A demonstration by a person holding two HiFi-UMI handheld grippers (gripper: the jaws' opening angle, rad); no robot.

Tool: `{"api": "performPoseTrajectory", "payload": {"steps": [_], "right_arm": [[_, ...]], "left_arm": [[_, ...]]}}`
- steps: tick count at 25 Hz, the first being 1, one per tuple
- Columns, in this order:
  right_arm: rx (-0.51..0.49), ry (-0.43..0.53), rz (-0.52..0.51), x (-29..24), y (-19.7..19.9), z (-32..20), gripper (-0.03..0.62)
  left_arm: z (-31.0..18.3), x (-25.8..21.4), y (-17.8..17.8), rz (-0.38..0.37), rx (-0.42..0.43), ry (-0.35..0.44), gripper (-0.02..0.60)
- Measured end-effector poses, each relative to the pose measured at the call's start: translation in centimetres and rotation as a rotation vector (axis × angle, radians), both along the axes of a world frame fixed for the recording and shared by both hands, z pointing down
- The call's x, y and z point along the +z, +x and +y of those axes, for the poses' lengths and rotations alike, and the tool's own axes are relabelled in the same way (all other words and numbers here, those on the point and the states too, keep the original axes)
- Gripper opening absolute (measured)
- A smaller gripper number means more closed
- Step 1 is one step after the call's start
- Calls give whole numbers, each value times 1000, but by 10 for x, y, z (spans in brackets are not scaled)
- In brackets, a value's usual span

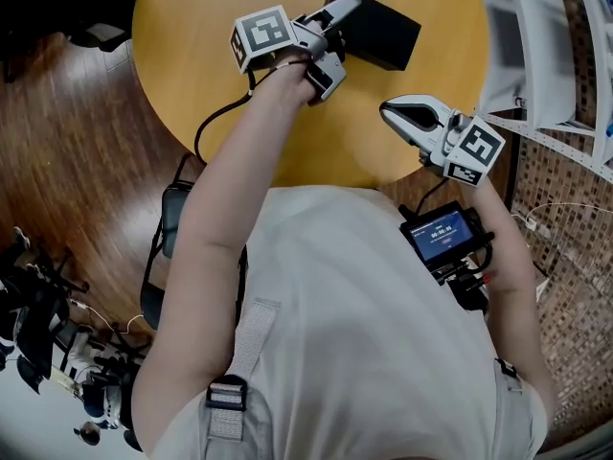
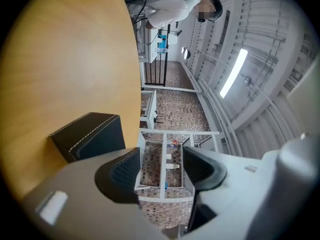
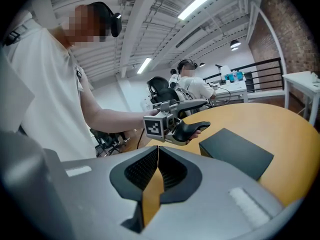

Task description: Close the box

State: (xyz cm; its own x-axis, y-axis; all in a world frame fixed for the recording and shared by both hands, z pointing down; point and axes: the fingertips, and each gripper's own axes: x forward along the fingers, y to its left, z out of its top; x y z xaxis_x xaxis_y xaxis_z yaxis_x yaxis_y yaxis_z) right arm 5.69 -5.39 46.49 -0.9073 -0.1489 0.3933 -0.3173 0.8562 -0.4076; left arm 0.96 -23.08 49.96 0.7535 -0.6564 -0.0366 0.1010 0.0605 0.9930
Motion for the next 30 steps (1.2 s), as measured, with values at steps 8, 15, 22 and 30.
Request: {"api": "performPoseTrajectory", "payload": {"steps": [8, 15, 22, 30], "right_arm": [[121, 0, -18, 2, 17, -21, 2], [123, 36, -76, -1, 14, -30, 0], [135, 90, -139, -15, 17, -22, 0], [117, 100, -181, -18, 10, -5, 0]], "left_arm": [[50, 29, -9, -331, 95, 117, 110], [88, 22, -35, -559, 77, 256, 0], [128, -13, -25, -902, 143, 518, 0], [171, -8, -16, -1036, 182, 593, 0]]}}
